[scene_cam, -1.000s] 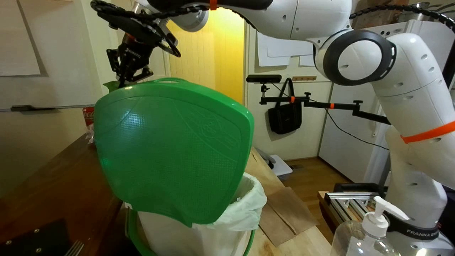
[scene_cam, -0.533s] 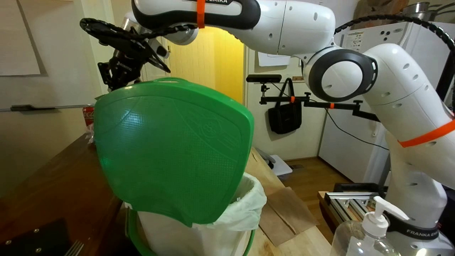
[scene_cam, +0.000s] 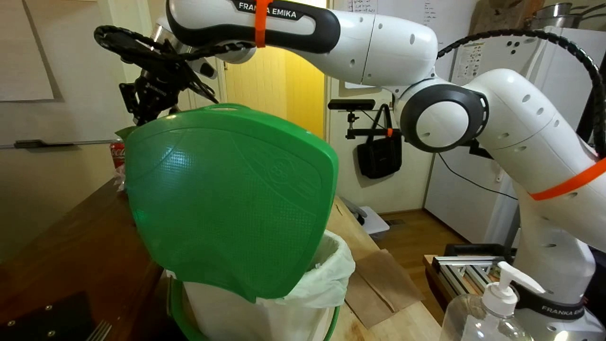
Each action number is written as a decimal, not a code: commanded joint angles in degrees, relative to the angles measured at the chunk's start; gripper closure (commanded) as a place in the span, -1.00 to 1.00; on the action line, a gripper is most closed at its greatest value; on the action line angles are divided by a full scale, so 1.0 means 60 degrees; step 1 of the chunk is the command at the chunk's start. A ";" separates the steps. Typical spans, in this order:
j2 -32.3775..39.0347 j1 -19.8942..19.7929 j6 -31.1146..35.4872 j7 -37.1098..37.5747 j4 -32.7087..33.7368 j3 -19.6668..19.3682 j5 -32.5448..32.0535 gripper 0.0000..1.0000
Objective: Put the green packet on the top counter
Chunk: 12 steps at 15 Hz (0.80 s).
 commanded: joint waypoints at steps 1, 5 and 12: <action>0.0515 0.0049 0.0017 0.0146 0.0929 -0.0025 -0.0095 0.55; 0.0379 -0.0009 0.0046 0.0107 0.0961 0.0053 0.0045 0.02; -0.1935 -0.1062 -0.3709 -0.1467 0.0225 0.0824 0.1213 -0.98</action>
